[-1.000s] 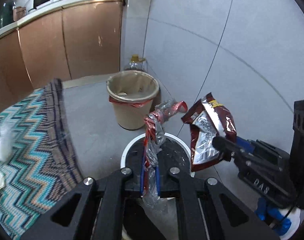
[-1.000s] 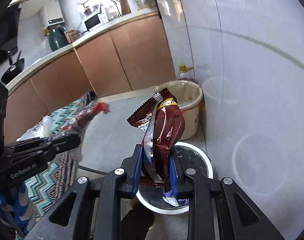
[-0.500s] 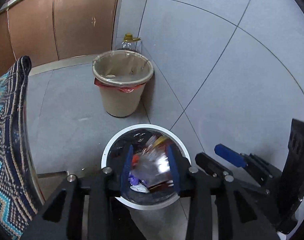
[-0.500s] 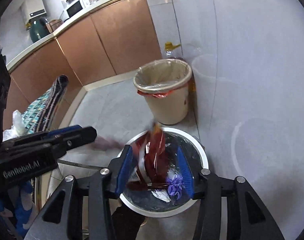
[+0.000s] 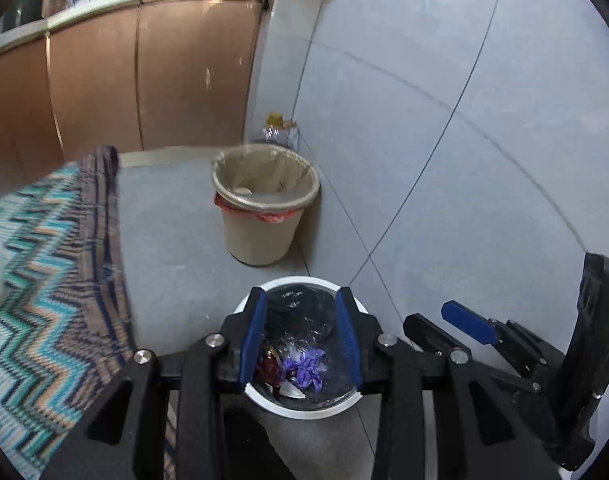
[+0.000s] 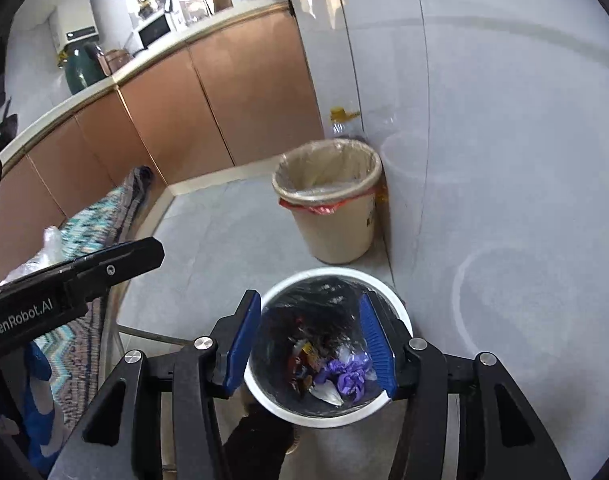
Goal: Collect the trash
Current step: 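Move both open tools back over the table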
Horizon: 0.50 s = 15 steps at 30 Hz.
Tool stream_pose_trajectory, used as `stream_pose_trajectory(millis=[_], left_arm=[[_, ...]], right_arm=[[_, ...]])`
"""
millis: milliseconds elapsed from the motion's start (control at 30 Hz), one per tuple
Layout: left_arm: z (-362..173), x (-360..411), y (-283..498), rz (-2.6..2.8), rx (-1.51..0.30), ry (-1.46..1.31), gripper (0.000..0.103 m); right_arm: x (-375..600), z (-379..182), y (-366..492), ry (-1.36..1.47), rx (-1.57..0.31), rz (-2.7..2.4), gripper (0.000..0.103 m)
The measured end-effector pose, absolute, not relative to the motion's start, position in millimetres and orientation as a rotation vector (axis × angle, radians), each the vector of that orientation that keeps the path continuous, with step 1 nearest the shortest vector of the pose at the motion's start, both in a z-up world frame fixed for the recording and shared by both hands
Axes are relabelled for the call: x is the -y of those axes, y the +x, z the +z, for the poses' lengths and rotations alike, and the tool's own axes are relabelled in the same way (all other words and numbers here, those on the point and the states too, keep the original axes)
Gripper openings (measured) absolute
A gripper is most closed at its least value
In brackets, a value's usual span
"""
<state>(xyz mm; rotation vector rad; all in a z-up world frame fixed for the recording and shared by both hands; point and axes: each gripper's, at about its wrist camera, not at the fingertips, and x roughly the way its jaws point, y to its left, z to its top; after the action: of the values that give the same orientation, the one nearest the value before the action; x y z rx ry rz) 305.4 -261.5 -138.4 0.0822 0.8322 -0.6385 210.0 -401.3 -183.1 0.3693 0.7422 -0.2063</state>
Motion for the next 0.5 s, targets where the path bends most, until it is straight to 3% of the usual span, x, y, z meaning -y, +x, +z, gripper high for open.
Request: stream_pose_trajectory(millis=[233, 367, 500], left_arm=[[-94.2, 225.4, 267.7, -0.585, -0.719, 0.074, 0.035], [-71.0, 198.8, 244.9, -0.556, -0.656, 0.058, 0.044], [-47.3, 169.4, 219.3, -0.523, -0.584, 0.05, 0.044]], right_arm=[[369.5, -126.3, 183.0, 0.307, -0.647, -0.176, 0.053], [348.1, -95.9, 168.0, 0.273, -0.595, -0.143, 0.053], [327.9, -70.3, 152.4, 0.247, -0.545, -0.118, 0.053]])
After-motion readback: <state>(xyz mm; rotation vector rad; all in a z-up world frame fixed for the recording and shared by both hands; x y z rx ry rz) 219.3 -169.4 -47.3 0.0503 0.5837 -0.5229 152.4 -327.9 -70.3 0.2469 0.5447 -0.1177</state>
